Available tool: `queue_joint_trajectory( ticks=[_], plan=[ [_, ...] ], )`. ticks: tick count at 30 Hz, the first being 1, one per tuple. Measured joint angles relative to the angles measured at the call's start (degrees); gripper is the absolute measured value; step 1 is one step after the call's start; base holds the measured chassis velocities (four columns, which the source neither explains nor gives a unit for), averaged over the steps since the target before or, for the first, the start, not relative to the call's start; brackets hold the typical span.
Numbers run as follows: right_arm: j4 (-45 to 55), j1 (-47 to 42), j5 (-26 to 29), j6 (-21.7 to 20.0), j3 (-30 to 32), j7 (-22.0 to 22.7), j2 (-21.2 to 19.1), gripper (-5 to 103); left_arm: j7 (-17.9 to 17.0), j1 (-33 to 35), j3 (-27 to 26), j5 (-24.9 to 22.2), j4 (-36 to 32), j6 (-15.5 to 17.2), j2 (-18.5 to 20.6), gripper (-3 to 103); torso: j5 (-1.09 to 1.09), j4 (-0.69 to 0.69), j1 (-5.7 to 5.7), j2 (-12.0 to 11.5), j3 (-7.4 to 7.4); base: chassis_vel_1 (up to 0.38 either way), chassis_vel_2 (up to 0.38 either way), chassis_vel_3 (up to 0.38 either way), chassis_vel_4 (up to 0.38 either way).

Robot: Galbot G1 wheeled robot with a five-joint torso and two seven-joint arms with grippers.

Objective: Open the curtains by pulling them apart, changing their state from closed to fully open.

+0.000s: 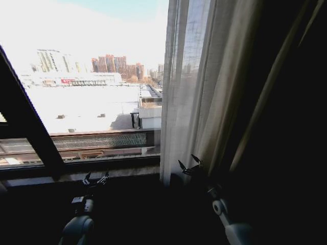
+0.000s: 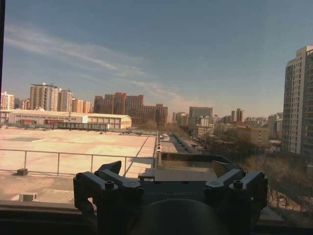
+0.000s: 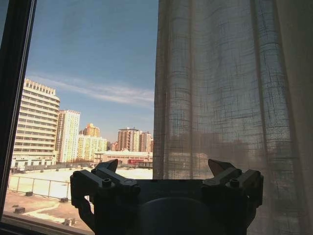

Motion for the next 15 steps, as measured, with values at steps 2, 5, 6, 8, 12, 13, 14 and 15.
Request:
queue_joint_trajectory(
  ticks=[2,5,6,8,12,13,14,15],
  plan=[
    [0.0,-0.3,0.2,0.0,0.2,-0.7,-0.1,100,0.0,0.0,0.0,0.0,0.0,0.0,0.0,100,0.02,-0.01,0.0,0.0,0.0,-0.025,0.006,0.016,-0.012],
    [0.4,-0.6,0.0,-0.3,0.2,-0.7,-0.2,100,0.0,0.0,0.0,0.0,0.0,0.0,0.0,100,0.02,0.0,0.0,0.0,0.0,-0.051,0.021,0.045,-0.023],
    [0.7,-0.8,-0.8,-0.4,0.2,-0.3,-0.2,100,0.0,0.0,0.0,0.0,0.0,0.0,0.0,100,0.01,-0.01,0.0,0.0,0.0,-0.088,0.06,0.069,-0.074],
    [0.9,-0.8,-1.2,-0.1,0.1,0.0,-0.2,100,0.0,0.0,0.0,0.0,0.0,0.0,0.0,100,0.0,0.0,-0.01,0.0,0.0,-0.088,0.084,0.079,-0.074],
    [1.8,-0.9,-1.3,1.2,-1.1,1.5,-0.1,100,0.0,0.0,0.0,0.0,0.0,0.0,0.0,100,-0.01,0.0,0.01,0.0,0.0,-0.099,0.121,0.101,-0.093],
    [1.8,-0.9,-1.3,1.2,-1.1,1.5,-0.1,100,0.0,0.0,0.0,0.0,0.0,0.0,0.0,100,-0.01,0.0,0.01,0.0,0.0,-0.074,0.111,0.1,-0.088],
    [2.0,-0.9,-1.2,1.3,-1.3,1.5,0.0,100,0.0,0.0,0.0,0.0,0.0,0.0,0.0,100,0.0,0.0,0.02,0.0,0.01,-0.074,0.111,0.086,-0.097],
    [2.3,-1.0,-1.5,1.4,-1.3,0.8,0.0,100,0.0,0.0,0.0,0.0,0.0,0.0,0.0,100,0.0,0.01,0.05,0.0,0.02,-0.067,0.094,0.086,-0.048]
  ],
)
